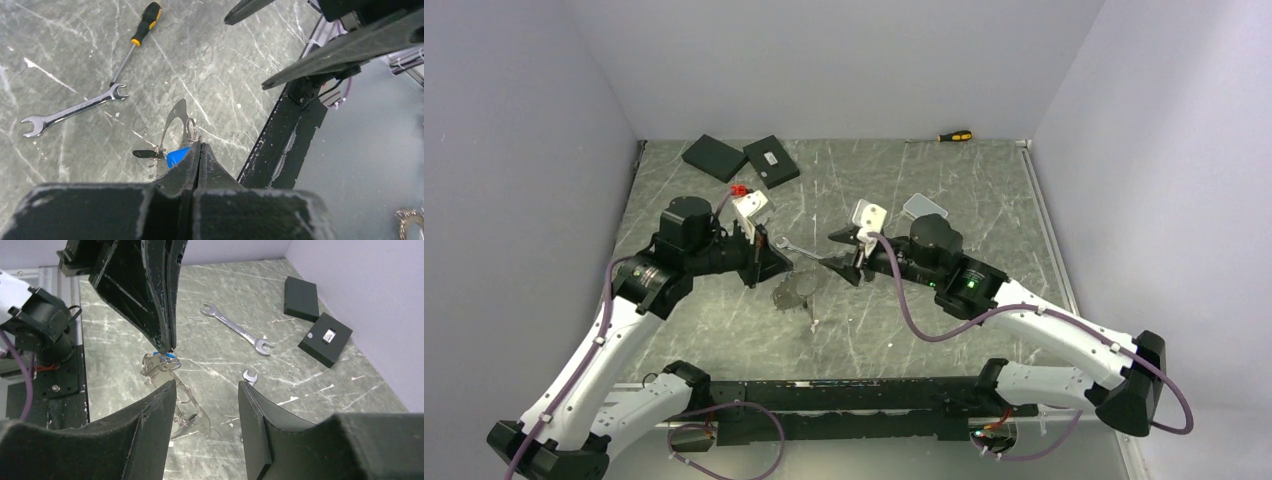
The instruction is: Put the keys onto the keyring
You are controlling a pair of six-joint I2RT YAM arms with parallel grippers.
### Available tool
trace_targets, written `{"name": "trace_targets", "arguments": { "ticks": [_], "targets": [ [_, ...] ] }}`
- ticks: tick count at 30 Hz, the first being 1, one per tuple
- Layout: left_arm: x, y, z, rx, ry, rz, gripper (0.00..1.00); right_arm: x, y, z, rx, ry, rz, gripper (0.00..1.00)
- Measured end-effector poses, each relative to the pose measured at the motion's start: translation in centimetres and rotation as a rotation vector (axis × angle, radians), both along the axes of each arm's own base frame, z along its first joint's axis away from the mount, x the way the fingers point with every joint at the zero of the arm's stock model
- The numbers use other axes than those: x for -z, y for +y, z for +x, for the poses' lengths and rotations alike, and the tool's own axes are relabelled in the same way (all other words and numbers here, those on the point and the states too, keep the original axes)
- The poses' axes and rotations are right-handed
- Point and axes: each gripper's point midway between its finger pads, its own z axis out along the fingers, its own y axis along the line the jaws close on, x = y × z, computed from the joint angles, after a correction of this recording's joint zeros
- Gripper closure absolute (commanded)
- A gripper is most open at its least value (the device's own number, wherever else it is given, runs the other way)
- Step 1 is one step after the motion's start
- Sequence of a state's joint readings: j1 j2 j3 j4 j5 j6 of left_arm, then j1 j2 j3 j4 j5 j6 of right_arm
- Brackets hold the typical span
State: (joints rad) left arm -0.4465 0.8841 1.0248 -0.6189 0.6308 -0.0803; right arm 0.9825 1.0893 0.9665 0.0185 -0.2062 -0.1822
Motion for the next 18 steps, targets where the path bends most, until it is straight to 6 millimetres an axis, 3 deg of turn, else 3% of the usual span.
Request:
{"name": "trace_targets", "arguments": {
  "ticks": [6,13,18],
  "targets": [
    [-0.4,-0.6,-0.7,0.100,-0.031,0.003,1.00,1.5,-0.4,-0.3,-0.129,-0.026,-0.052,0.49],
    [-2.0,-1.3,-0.9,0.188,-0.071,0.003,1.00,5.8,0.4,-1.2,-0.271,0.042,-0.169,0.49],
    [-2.5,-1.6,-0.9,0.233,-0.081,0.009,1.00,5.9,0.7,-1.9,-0.331,0.046,-0.173,0.51]
  ]
}}
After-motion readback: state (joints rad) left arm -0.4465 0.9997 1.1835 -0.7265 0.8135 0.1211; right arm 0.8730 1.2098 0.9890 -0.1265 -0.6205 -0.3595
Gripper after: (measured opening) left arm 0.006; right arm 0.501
